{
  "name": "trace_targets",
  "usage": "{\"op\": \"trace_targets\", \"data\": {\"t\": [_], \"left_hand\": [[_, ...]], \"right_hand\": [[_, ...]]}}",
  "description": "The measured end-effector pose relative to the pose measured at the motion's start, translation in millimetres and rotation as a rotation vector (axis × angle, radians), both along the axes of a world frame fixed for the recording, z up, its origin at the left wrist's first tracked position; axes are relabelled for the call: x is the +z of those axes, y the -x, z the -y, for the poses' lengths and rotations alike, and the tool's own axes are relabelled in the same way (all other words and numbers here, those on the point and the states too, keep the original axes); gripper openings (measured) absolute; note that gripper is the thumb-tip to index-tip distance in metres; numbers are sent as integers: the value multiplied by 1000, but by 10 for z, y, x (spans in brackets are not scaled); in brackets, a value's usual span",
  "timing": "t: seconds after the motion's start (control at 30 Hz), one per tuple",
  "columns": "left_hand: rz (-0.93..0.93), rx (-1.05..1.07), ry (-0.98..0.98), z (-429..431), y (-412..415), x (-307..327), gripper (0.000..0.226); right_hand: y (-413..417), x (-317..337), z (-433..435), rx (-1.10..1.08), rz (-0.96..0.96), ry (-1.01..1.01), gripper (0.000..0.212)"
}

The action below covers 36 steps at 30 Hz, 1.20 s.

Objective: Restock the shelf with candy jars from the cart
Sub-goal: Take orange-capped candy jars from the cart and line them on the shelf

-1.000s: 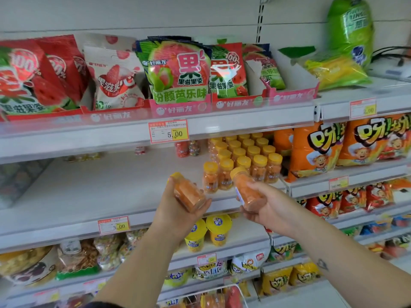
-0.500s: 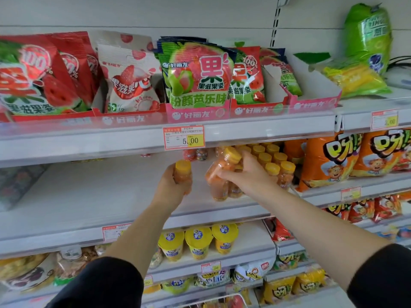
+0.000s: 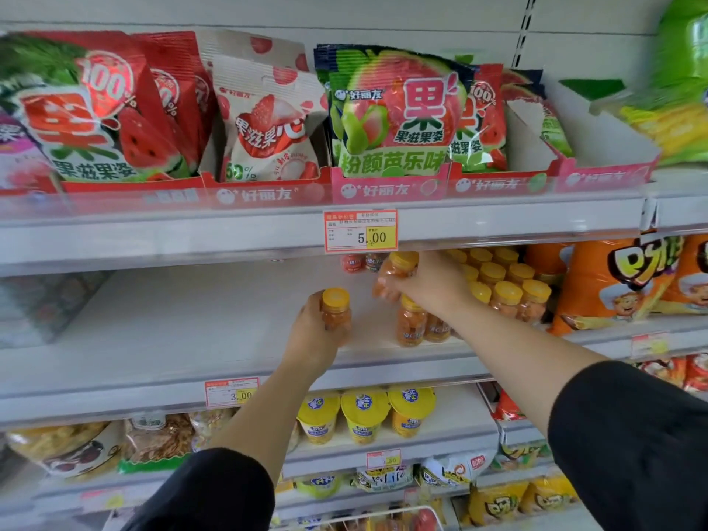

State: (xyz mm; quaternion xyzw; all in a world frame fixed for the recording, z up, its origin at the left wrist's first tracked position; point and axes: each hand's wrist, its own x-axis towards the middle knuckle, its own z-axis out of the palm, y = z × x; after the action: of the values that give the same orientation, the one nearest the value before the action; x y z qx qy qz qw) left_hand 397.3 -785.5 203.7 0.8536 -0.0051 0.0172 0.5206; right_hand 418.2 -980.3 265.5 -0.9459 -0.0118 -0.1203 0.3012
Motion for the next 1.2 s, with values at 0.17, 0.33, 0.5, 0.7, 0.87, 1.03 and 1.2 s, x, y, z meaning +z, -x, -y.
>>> {"op": "trace_targets", "data": {"t": [0.17,0.33,0.5,0.7,0.87,1.03,1.2], "left_hand": [[288,129,-178,76,167,60,67],[426,63,-439,121,166,156,52],[317,-14,-570,150,47,314,47],[302,-91,-855,418,-151,589,45],[218,-143,-991,618,-350,645,38],[220,-204,-858,578,-454,676,23],[202,-372,-777,449,-500,737,33]], "right_hand": [[-152,-147,-54,-192,90,367,61],[-184,-178,-124,-153,-61,592,72],[-155,-114,-100,-80,-122,621,79],[112,99,284,-30,-15,645,59],[201,6,357,39,-30,565,39],[181,-74,353,49,-9,447,30],[154,-98,346,43,-11,466,40]]}}
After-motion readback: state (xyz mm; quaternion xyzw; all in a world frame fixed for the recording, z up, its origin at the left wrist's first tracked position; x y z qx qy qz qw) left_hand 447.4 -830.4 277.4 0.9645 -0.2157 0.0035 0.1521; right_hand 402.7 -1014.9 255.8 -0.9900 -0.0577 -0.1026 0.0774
